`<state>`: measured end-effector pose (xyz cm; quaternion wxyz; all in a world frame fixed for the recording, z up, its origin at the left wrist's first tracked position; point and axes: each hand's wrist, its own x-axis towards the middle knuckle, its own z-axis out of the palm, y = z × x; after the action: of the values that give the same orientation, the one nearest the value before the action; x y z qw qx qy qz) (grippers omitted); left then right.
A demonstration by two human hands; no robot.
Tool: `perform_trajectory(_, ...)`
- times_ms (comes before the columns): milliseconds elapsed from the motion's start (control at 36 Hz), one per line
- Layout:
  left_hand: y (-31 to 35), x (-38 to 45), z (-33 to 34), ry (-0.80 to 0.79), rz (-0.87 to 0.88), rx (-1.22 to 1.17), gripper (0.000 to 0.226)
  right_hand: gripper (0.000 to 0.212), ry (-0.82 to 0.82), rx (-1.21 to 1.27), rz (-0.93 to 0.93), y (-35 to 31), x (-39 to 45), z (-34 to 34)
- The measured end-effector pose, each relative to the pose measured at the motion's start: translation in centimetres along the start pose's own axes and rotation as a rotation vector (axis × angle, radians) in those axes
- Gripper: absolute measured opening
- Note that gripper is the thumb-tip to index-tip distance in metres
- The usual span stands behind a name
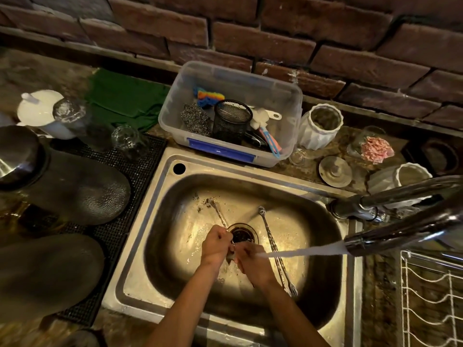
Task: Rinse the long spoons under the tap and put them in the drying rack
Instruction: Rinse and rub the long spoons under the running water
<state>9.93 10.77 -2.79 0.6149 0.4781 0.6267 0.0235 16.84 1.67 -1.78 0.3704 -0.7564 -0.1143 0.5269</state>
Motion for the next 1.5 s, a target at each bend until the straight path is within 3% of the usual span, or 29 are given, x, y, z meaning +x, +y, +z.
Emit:
perform_trajectory(194,1.0,-2.0,0.4,-0.201,-0.105,-0.384,0.018,0.029,0.054,0.094,-0.034,0.5,-0.8,-0.9)
perform_trajectory(306,1.7,-2.8,0.6,-0.239,-0.14,-0.53,0.026,0.03,0.085,0.022,-0.038,0.9,-1.3,-1.3)
perform_trajectory(500,2.7,-4.2,1.1,-0.251,-0.143,-0.616,0.02,0.044,0.159,-0.063,-0.042,1.1,-2.8,-2.1)
perform_trajectory(889,2.4,-6.4,1.3,-0.304,-0.212,-0.711,0.017,0.037,0.12,-0.022,-0.161,1.4,-6.9,-3.8)
perform_trajectory(1278,2.8,-7.2,1.3,-0.373,-0.112,-0.719,0.016,0.043,0.174,-0.285,-0.146,0.1,-9.9,-5.6)
perform_trajectory(1500,3.2,-7.5,0.9,-0.433,-0.133,-0.736,0.014,0.017,0.228,-0.432,-0.121,-0.1,-11.4,-6.0)
